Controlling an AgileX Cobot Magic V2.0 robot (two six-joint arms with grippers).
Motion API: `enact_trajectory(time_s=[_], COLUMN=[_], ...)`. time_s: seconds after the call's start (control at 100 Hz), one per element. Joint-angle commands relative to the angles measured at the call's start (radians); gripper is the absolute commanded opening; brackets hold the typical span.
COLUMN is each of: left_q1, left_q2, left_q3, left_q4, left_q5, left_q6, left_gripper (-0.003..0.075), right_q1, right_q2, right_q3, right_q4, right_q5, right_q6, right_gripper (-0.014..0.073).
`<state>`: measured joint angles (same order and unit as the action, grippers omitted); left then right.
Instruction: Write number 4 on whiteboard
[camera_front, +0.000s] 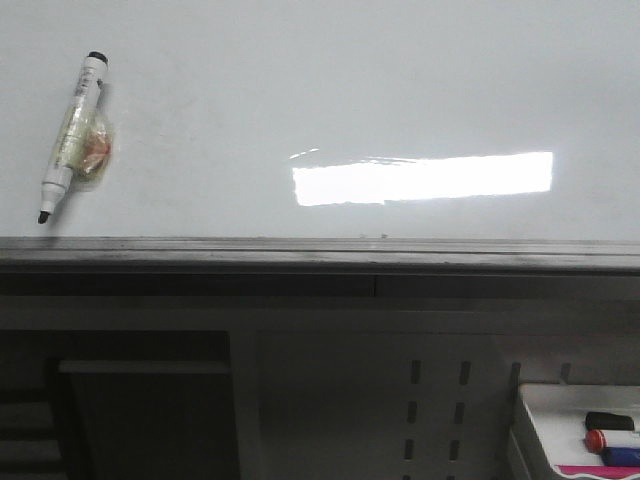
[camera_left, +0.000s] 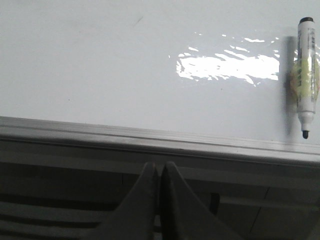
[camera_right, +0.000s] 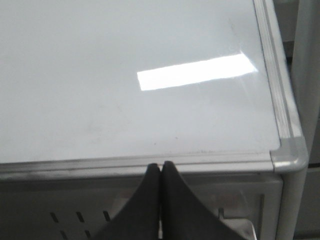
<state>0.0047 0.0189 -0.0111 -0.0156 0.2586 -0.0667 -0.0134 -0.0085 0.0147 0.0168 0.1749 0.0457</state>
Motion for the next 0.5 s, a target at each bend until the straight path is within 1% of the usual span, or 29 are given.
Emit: enact_trajectory(time_s=[0.0, 0.12, 0.19, 0.26, 0.33, 0.41, 0.49], left_q1=[0.001, 0.001, 0.001, 0.001, 0.001, 0.001, 0.001], left_q2=[0.074, 0.189, 0.249, 0.298, 0.335, 0.376, 0.408], left_q3=[-0.08, -0.175, -0.22, -0.244, -0.244, -0.244, -0.244], left_q4=[-0.003, 0.016, 0.016, 0.016, 0.016, 0.016, 0.016], left_q5=[-0.045, -0.027, -0.032, -0.055, -0.094, -0.123, -0.153], left_q6=[-0.002, -0.002, -0.002, -0.002, -0.002, -0.002, -0.002], left_gripper=[-0.002, -0.002, -0.002, -0.002, -0.002, -0.002, -0.0006], right_q1=[-0.005, -0.005, -0.005, -0.005, -0.005, -0.005, -0.005], right_q2=[0.013, 0.091, 0.157, 0.214, 0.263, 0.301, 0.318], right_q3=[-0.034, -0.091, -0.15, -0.195, -0.222, -0.224, -0.224], right_q4=[0.006, 0.006, 0.006, 0.006, 0.006, 0.006, 0.006], right_q5=[-0.016, -0.004, 0.057, 0.082, 0.028, -0.071, -0.113], right_q6=[-0.006, -0.006, -0.006, -0.006, -0.006, -0.006, -0.006], right_gripper=[-0.0064, -0.0064, -0.0064, -0.0064, -0.0064, -0.0064, -0.0064])
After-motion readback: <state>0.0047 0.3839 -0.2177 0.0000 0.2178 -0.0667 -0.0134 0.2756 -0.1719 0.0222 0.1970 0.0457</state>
